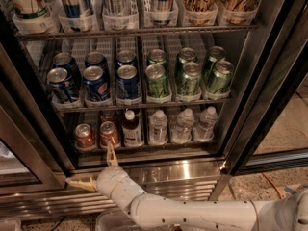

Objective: Pick coke can from bottom shelf of fridge

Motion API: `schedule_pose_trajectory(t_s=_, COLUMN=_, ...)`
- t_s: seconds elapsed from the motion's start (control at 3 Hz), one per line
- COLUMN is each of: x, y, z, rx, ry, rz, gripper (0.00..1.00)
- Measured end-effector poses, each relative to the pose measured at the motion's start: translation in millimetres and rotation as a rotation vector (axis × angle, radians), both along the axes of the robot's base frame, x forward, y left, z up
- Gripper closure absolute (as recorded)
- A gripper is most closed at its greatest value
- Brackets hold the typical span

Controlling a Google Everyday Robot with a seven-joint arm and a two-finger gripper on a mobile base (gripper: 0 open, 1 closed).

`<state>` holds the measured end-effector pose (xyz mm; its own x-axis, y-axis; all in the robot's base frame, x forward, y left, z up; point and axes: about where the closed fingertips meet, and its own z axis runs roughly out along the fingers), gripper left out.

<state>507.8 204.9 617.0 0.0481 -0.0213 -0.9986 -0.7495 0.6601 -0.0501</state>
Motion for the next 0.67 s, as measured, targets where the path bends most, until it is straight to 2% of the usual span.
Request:
schedule_pose_trajectory(t_s=0.33, x=7.9, y=-6.9, z=3.9, rx=0.0, ry=-0.036, rz=-0.049, gripper=0.0)
schedule_pose_trajectory(t_s=0.67, x=7.9, y=-6.9, z=3.9, rx=0.0, ry=-0.036, rz=-0.048, gripper=0.0)
